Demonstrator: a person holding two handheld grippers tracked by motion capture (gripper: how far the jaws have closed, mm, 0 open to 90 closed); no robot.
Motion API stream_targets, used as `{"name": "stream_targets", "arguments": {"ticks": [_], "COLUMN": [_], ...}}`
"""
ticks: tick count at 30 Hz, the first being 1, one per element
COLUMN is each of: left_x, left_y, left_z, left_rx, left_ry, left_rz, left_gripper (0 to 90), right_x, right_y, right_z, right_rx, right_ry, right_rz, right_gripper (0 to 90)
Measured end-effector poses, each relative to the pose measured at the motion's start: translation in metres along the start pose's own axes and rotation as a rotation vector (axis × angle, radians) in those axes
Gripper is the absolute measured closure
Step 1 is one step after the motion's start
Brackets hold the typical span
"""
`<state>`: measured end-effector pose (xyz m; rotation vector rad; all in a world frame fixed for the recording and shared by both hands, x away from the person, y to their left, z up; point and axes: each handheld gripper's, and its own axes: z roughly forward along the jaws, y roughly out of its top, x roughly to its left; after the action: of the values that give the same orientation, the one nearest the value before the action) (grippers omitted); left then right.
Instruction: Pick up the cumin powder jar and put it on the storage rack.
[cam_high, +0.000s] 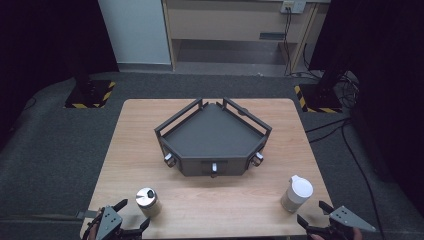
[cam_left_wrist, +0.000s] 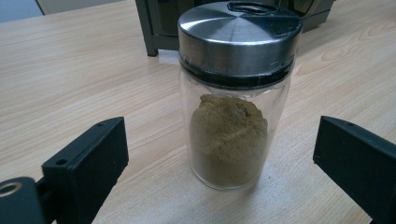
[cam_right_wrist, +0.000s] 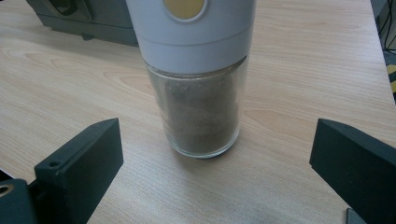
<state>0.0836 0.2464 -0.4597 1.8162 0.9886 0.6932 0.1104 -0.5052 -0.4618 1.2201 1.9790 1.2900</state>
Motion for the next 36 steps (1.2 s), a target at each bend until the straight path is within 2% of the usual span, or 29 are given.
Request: {"name": "stream_targets", "arguments": {"ticks": [12,23,27,32,36], "left_x": [0.000,-0.003,-0.004,-0.002,0.000], "left_y": [0.001,0.004,0.003,0.000,-0.002], "left_z": [0.003,0.012,0.015,0.020,0.027], "left_rx": [-0.015,-0.010,-0.028,-0.074,-0.087], "left_ry": [0.007,-0.010,0.001,-0.018,-0.018], "left_rz": [0.003,0.019,0.024,0.011,0.008], "left_gripper": [2.1,2.1,2.3,4.5,8.3], "right_x": [0.003,0.006,0.006,0.006,0.007], "right_y": [0.002,0.001,0.001,0.001,0.002], "right_z": [0.002,-0.002,0.000,0.002,0.003], "right_rx": [0.009,0.003,0.000,0.005,0.009], "right_ry": [0.011,0.013,0.018,0.022,0.023], "right_rz": [-0.012,-0.014,-0.010,-0.013,-0.012], "right_gripper": [3.2,3.2,3.1,3.2,3.1]}}
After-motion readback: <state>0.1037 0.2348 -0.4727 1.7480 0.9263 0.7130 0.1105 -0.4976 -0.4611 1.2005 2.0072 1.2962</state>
